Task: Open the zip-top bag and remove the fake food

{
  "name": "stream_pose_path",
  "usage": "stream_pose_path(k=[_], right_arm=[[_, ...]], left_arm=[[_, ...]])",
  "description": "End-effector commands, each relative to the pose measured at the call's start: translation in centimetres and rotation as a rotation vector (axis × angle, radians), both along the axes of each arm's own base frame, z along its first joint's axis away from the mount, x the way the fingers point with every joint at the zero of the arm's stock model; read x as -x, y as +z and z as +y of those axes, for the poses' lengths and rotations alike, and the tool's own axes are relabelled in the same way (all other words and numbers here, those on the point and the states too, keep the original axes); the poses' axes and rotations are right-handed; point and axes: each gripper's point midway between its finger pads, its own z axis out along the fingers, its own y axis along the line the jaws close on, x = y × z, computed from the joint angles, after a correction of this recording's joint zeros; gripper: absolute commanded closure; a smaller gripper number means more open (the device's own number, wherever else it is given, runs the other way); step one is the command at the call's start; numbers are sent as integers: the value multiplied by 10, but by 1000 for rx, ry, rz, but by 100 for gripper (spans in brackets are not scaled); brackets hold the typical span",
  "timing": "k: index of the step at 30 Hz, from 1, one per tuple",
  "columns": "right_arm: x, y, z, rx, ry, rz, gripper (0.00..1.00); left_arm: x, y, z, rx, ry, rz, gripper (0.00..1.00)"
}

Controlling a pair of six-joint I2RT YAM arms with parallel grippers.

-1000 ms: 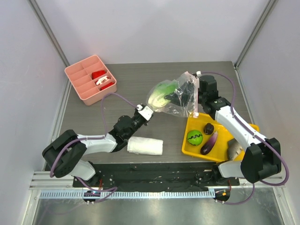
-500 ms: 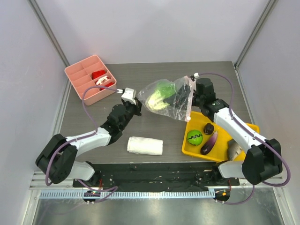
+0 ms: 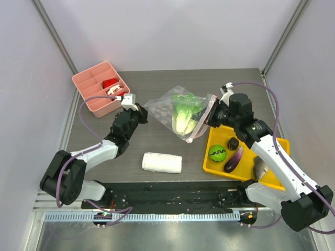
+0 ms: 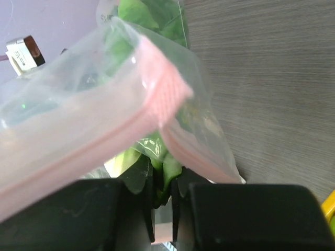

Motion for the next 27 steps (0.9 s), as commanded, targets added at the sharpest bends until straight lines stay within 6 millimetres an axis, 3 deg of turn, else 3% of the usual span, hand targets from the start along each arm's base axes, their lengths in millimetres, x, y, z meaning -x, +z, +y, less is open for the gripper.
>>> stream_pose_path(k=[1, 4, 5, 6, 8, 13, 16, 18, 20, 22, 23, 24, 26, 27], right_arm=[[-3, 19, -30, 20, -124, -96, 99], [12, 26, -30, 29, -74, -115, 99], [20, 20, -34, 73, -60, -97, 99], [24, 28, -37, 98, -44, -114, 99], [41, 13, -46, 195, 0, -56, 99], [74, 32, -48, 71, -16, -101, 99], [71, 38, -45, 2, -51, -108, 99], [68, 34, -57, 96, -78, -122, 98], [67, 12, -77, 235, -131, -42, 99], [56, 29, -72, 190, -145, -115, 99], [53, 32, -65, 150, -129, -118, 99], [47, 29, -59, 125, -129, -102, 99], [30, 30, -56, 86, -179, -90, 99], [16, 23, -55, 100, -199, -65, 99]], left_arm=[[-17, -60, 93, -105, 321, 135, 100], [-25, -56, 95, -108, 325, 148, 100], [-24, -61, 98, -100, 343, 191, 100], [-27, -57, 102, -74, 368, 204, 100], [-31, -54, 106, -43, 370, 211, 100], [-44, -49, 121, -11, 407, 230, 100], [-46, -50, 118, 3, 400, 235, 100], [-47, -52, 119, -3, 402, 246, 100], [-50, -45, 119, -2, 378, 233, 100], [-50, -32, 92, 32, 213, 201, 99], [-47, -26, 80, 47, 148, 196, 93], [-44, -19, 64, 68, 64, 187, 71], [-23, 7, 17, 142, -171, 117, 60], [-5, 15, 4, 145, -241, 71, 54]])
